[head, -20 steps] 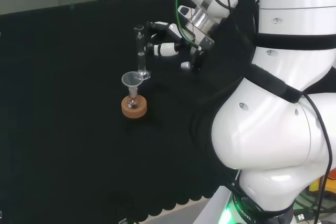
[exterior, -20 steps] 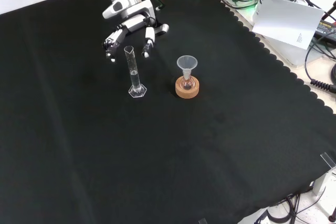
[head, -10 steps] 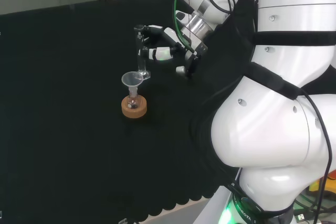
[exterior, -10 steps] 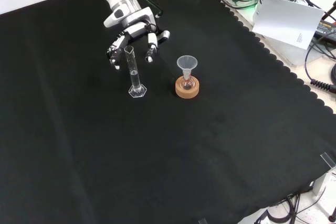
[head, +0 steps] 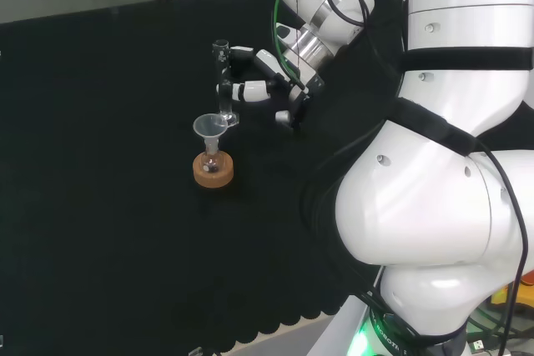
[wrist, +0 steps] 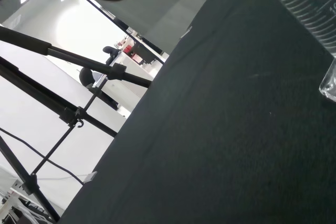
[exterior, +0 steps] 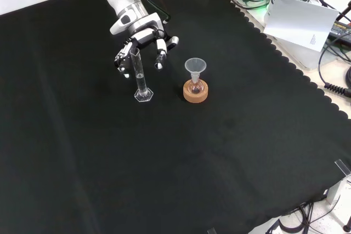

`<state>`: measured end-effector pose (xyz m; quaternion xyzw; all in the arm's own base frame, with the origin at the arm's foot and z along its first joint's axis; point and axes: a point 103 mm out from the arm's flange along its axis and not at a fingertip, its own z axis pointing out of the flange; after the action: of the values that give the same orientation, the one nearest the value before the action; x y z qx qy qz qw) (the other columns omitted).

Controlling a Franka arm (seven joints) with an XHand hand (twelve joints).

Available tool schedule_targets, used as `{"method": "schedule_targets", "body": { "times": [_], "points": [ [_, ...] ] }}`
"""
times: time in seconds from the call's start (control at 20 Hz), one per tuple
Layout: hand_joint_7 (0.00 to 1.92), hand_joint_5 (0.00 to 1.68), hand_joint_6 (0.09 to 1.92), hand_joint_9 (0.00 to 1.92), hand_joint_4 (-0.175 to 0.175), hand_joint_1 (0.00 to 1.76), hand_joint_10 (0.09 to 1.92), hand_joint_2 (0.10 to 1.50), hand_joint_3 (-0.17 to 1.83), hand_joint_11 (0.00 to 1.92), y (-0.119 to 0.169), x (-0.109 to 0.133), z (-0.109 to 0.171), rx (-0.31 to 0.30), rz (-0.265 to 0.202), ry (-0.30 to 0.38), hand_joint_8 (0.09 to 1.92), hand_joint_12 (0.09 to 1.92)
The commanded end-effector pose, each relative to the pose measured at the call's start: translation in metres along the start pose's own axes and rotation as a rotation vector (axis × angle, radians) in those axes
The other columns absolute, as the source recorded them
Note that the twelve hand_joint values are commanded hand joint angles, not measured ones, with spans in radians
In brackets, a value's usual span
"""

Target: Pick up the graduated cylinder.

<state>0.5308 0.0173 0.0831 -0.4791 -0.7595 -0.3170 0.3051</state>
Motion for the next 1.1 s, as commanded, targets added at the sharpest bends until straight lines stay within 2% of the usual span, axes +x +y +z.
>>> {"method": "schedule_targets", "body": {
  "times": [0.05, 0.25, 0.75, 0.9, 1.1],
  "points": [
    [0.49, 0.55, 0.09, 0.70, -0.033, 0.90, 0.52, 0.69, 0.44, 0.39, 0.0029, -0.0026, 0.0046, -0.003, -0.004, 0.022, 0.61, 1.28],
    [0.50, 0.55, 0.09, 0.71, -0.034, 0.91, 0.51, 0.68, 0.46, 0.41, 0.0054, -0.0052, 0.0091, -0.011, -0.006, 0.054, 0.61, 1.27],
    [0.53, 0.56, 0.09, 0.75, -0.034, 0.93, 0.50, 0.68, 0.48, 0.46, 0.0081, -0.0089, 0.0120, -0.037, -0.002, 0.068, 0.61, 1.25],
    [0.57, 0.60, 0.09, 0.81, -0.033, 0.95, 0.48, 0.68, 0.49, 0.52, 0.0083, -0.0086, 0.0123, -0.050, -0.006, 0.067, 0.60, 1.22],
    [0.62, 0.68, 0.18, 0.90, -0.030, 1.00, 0.41, 0.68, 0.49, 0.67, 0.0089, -0.0070, 0.0125, -0.064, -0.013, 0.076, 0.59, 1.13]
  ]
}}
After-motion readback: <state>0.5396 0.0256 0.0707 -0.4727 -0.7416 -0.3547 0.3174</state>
